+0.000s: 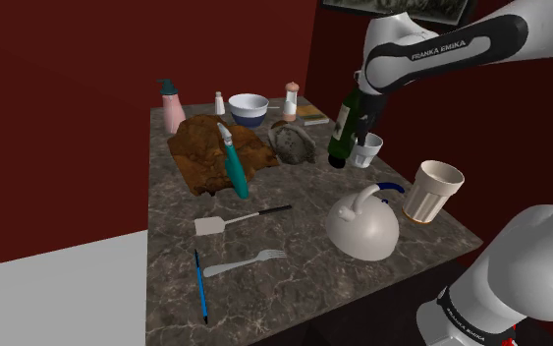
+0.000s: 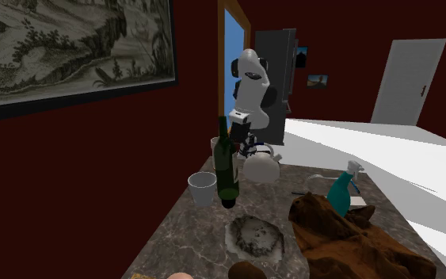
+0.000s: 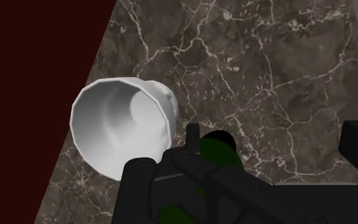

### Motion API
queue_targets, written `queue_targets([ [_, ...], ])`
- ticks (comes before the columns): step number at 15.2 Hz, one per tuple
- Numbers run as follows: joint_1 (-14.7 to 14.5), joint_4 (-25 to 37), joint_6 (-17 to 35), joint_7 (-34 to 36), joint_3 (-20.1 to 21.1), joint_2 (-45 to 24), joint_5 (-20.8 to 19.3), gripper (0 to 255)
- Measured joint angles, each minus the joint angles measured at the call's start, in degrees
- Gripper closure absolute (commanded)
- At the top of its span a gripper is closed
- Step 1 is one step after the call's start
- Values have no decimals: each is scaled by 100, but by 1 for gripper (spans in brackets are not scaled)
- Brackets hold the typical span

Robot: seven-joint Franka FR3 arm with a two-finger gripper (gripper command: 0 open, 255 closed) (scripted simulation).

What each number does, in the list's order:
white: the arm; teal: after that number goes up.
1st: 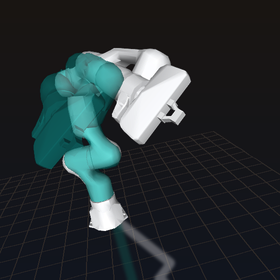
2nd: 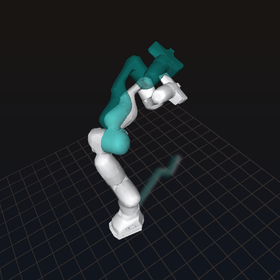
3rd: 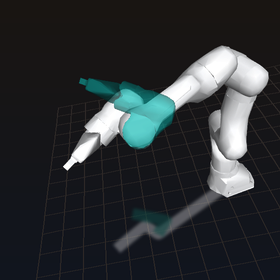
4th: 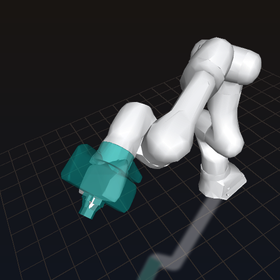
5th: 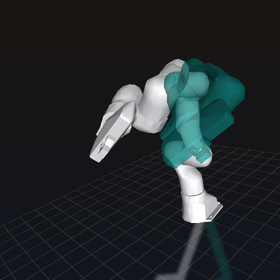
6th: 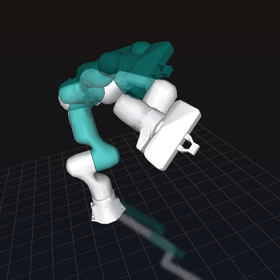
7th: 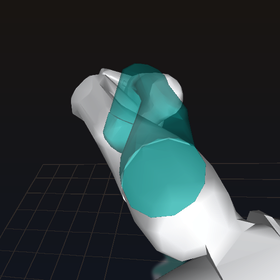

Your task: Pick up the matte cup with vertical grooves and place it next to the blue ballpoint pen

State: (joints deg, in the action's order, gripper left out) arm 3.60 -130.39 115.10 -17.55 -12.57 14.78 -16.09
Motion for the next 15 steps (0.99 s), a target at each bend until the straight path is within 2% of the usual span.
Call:
queue_targets([
  [8,209,1058,477,-890,-377,-1771,57,0],
  [15,306,1023,896,-1015,-443,-2181,71,0],
])
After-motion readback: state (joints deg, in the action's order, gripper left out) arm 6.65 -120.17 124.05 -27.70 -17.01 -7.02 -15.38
